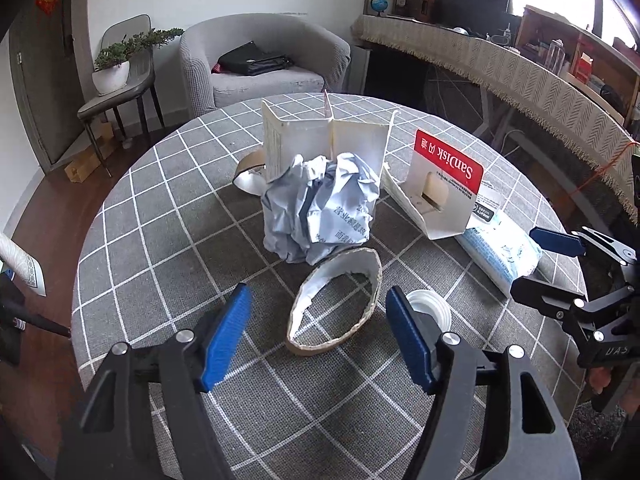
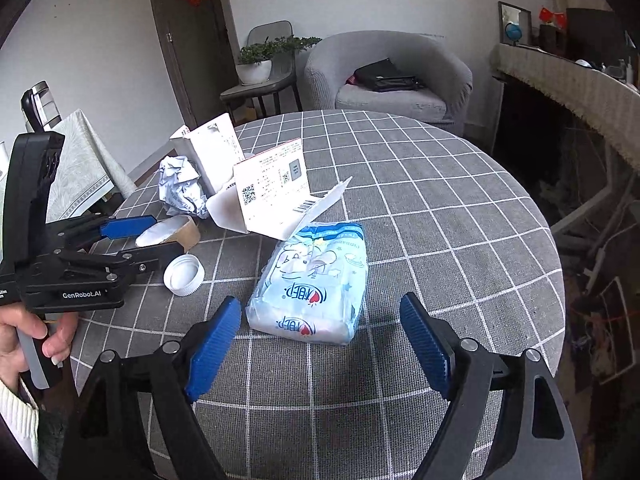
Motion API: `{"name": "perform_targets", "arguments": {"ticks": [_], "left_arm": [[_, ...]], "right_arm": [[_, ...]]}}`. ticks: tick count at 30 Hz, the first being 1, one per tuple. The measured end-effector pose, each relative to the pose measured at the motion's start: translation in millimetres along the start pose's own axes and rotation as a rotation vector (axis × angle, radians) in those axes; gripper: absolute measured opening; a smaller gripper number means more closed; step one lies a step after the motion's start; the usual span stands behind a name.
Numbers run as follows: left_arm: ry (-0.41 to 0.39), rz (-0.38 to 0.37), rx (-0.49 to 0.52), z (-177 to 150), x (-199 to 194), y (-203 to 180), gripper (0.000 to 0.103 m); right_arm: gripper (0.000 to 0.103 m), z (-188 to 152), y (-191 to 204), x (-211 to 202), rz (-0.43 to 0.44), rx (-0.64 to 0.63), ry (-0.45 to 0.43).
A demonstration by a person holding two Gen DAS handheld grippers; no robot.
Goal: Collect trash
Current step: 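Grasp brown tape ring with left tool while right tool grasps blue-white tissue pack, then carry tape ring in left tool and tissue pack in right tool over teal bin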
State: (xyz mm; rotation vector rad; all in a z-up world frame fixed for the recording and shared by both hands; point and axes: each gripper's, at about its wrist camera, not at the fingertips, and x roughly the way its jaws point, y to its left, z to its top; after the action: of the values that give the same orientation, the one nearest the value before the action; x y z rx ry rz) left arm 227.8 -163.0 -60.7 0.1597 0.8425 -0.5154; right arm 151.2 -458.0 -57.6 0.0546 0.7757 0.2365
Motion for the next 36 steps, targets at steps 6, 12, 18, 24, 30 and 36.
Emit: {"name": "perform_targets", "arguments": {"ticks": [6, 12, 18, 24, 30, 36], "left_arm": [[-0.012, 0.012, -0.01, 3.8, 2.0, -1.8, 0.056], [-0.013, 0.006, -0.021, 2.8, -0.1, 0.6, 0.038], [-0.011, -0.015, -0.031, -1.3, -5.0, 1.7, 0.038], [-0.025, -0.032, -0.034, -3.7, -13.7, 0.9, 0.038], [-0.029, -0.028, -0.039, -8.4, -20.5, 2.2, 0.038], [-0.033, -0.024, -0.041, -13.6, -28.4, 7.5, 0.038]], "right_arm": [[0.083, 3.7, 2.9, 3.3, -0.007, 0.001, 0.012], [0.083, 8.7, 12.1, 6.6, -0.02, -0.024, 0.018], [0.083, 8.2, 18.5, 14.8, -0.06, -0.048, 0.043], [0.079, 10.0, 15.1, 16.8, -0.086, -0.035, 0.042], [0.075, 10.6, 19.5, 20.2, -0.111, -0.061, 0.052], [0.069, 13.8, 25.9, 22.2, -0.108, -0.068, 0.062]]}}
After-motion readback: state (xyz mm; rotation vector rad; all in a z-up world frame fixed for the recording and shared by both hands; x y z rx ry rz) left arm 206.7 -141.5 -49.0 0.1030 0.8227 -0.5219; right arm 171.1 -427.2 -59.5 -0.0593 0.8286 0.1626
